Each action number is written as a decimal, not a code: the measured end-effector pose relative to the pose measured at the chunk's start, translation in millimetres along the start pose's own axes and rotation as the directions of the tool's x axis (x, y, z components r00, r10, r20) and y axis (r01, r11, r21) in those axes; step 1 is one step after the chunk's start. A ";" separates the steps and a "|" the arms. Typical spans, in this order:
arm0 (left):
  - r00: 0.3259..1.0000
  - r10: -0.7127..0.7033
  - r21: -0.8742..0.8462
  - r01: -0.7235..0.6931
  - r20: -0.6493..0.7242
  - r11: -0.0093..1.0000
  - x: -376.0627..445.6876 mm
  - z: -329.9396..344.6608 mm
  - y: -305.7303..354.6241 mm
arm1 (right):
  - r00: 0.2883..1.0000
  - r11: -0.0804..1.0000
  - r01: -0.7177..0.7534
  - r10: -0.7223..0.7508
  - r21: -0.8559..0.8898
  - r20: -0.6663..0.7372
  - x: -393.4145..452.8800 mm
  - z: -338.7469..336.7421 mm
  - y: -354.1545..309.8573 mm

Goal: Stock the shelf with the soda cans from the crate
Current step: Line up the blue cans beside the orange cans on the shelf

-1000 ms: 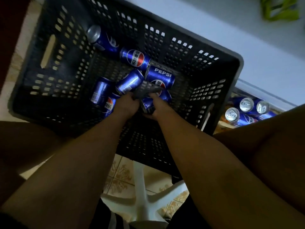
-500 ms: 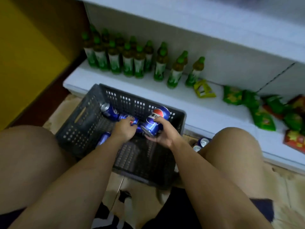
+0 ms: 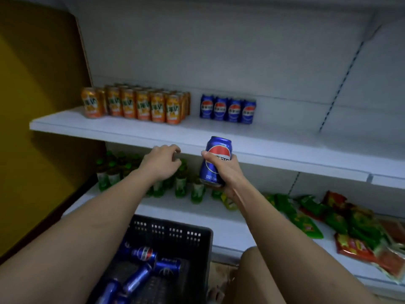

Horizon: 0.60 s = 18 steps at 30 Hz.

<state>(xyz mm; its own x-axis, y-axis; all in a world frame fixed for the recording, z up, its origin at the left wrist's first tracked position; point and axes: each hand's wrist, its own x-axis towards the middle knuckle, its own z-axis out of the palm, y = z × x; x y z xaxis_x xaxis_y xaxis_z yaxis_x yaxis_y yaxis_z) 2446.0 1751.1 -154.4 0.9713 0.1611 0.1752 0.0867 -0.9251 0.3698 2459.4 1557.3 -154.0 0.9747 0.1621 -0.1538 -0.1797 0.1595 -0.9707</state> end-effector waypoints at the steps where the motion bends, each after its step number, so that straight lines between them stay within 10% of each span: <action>1: 1.000 0.016 0.015 -0.016 -0.008 1.000 8.7 -10.3 8.4 | 1.000 0.999 0.031 -0.031 -0.030 0.001 1.3 -4.5 -16.3; 18: 0.969 0.114 0.021 -0.122 0.217 0.992 163.3 55.2 118.7 | 0.970 0.973 0.211 -0.221 -0.096 -0.101 126.1 -97.5 -89.7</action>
<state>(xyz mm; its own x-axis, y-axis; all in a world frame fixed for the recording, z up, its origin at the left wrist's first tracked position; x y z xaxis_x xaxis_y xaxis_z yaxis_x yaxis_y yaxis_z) 2627.1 1648.6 -132.3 0.9996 -0.0245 0.0138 -0.0276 -0.9448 0.3264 2611.3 1468.6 -104.2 0.9987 0.0232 0.0463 0.0439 0.0963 -0.9944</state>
